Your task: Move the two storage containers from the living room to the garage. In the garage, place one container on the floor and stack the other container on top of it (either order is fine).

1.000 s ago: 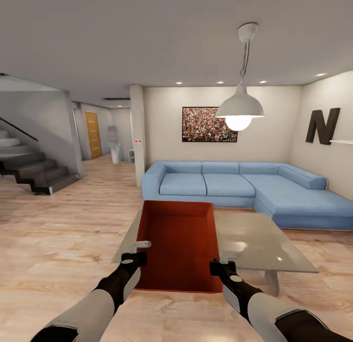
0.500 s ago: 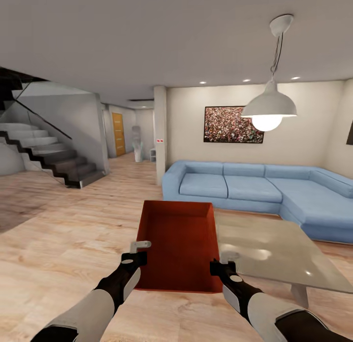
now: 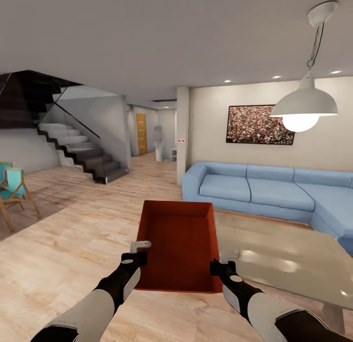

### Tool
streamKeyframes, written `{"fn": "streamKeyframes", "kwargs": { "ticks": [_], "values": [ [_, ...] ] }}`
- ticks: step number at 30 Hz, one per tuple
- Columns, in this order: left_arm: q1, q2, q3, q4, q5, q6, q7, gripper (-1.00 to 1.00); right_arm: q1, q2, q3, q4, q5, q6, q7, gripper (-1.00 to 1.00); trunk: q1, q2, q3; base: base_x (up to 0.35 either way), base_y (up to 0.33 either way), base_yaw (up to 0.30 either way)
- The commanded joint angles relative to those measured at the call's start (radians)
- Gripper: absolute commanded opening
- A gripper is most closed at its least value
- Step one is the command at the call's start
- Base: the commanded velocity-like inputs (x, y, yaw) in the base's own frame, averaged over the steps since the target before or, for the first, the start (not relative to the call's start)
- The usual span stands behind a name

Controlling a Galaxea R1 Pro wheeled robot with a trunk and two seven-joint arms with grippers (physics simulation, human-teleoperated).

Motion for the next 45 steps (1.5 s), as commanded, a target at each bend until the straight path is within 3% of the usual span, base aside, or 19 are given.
{"fn": "streamKeyframes", "kwargs": {
  "ticks": [1,45],
  "values": [
    [-0.001,0.009,0.052,0.000,0.006,0.008,0.012,-1.00,-0.001,-0.005,-0.033,-0.003,-0.006,-0.007,-0.006,-1.00,0.000,-0.001,-0.001,0.000,0.000,0.300],
    [-0.001,0.010,0.052,-0.003,0.006,0.008,0.012,-1.00,-0.001,-0.003,-0.033,-0.003,-0.006,-0.004,-0.005,-1.00,0.000,-0.001,-0.001,0.021,0.000,0.300]
  ]
}}
